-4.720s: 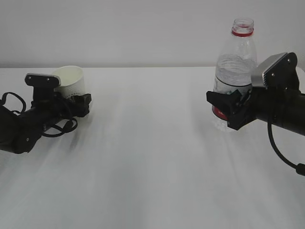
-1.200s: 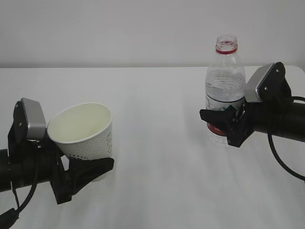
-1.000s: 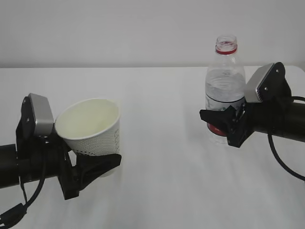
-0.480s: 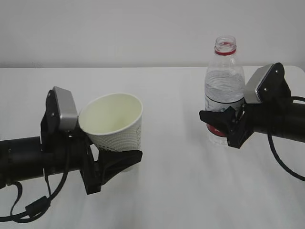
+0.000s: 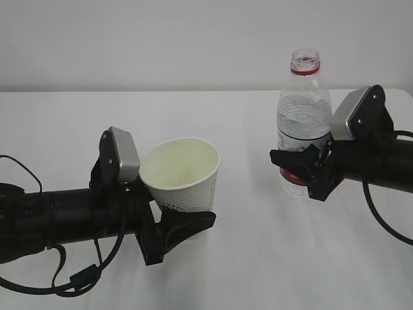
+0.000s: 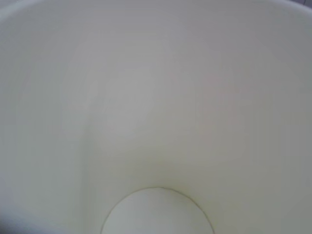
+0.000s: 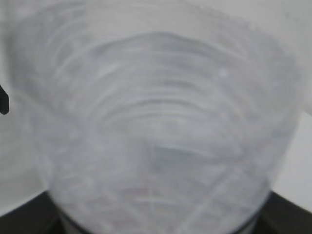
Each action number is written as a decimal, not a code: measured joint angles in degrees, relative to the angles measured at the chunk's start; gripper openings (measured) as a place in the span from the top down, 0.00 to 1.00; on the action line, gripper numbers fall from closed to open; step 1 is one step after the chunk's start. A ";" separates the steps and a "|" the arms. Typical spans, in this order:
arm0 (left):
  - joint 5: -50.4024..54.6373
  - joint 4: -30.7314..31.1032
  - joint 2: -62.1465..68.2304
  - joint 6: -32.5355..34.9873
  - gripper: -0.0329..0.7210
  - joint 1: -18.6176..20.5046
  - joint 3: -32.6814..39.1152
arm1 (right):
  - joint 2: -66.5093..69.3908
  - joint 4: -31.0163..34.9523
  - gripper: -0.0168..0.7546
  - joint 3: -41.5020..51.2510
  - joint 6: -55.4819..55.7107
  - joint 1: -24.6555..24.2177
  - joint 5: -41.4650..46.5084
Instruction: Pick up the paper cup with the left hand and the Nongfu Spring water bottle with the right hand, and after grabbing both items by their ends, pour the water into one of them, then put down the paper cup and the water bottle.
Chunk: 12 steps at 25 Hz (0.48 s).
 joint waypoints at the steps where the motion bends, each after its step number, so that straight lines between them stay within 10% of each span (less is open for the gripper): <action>1: 0.00 0.00 0.57 -0.09 0.22 0.00 -0.37 | 0.00 0.00 0.34 0.00 0.00 0.00 0.00; 12: 1.74 0.64 2.62 -1.18 0.23 0.00 -1.25 | 0.00 -0.13 0.34 0.00 -0.10 0.00 0.00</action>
